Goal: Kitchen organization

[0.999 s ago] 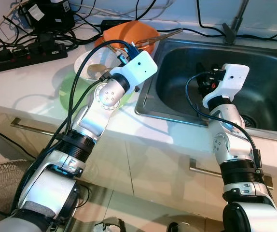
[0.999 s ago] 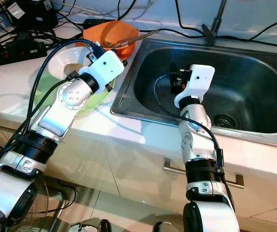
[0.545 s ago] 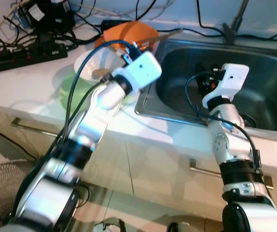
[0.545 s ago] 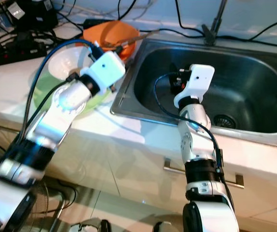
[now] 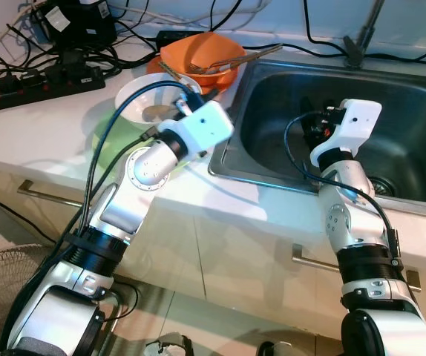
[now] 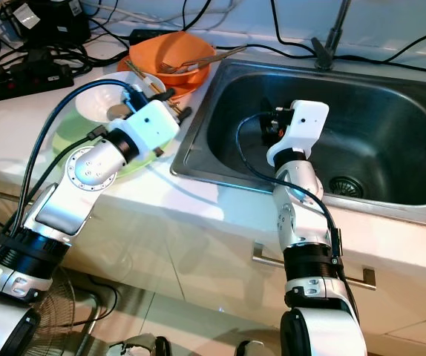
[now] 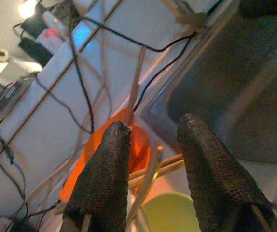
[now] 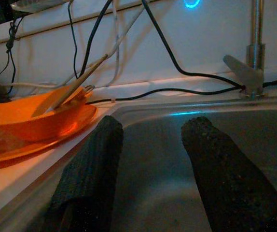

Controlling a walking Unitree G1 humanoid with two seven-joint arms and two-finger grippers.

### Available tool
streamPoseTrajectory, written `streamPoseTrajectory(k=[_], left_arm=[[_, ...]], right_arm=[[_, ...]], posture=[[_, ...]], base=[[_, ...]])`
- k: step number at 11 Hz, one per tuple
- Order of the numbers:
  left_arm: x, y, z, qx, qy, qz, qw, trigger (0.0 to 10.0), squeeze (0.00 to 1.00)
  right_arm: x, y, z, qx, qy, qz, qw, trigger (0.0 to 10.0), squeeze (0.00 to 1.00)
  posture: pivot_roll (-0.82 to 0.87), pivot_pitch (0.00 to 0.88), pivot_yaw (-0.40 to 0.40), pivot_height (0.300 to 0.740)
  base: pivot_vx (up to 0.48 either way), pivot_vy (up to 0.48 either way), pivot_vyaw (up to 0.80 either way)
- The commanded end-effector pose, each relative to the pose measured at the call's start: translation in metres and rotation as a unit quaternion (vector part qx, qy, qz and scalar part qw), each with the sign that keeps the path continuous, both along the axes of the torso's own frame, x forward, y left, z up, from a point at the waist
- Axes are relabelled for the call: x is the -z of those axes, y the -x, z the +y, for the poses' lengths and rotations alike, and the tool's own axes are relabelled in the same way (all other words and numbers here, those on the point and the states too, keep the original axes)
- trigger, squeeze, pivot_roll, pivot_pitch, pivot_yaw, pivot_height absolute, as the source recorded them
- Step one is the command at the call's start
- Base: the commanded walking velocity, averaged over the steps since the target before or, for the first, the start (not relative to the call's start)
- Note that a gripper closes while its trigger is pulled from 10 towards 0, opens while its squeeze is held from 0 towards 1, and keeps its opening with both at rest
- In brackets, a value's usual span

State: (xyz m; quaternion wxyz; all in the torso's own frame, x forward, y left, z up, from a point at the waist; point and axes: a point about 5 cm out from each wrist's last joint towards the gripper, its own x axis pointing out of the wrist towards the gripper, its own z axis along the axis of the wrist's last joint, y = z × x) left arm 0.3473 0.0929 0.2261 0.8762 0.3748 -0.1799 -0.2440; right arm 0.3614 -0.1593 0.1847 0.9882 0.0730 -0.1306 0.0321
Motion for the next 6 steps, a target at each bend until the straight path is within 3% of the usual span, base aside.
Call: streamPoseTrajectory(k=[1,6], left_arm=[[-0.005,-0.005,0.004,-0.018,0.001,-0.01,1.0,10.0,0.0],[0.007,-0.015,-0.004,-0.017,-0.032,0.006,0.999,10.0,0.0]], right_arm=[[-0.004,-0.002,0.002,-0.002,-0.009,-0.006,1.0,10.0,0.0],[-0.005,-0.002,0.003,-0.002,-0.011,-0.009,1.0,10.0,0.0]], posture=[[0.12,0.084,0.041,0.74],[0.12,0.09,0.045,0.74]], base=[[0.0,0.0,0.0],[0.0,0.0,0.0]])
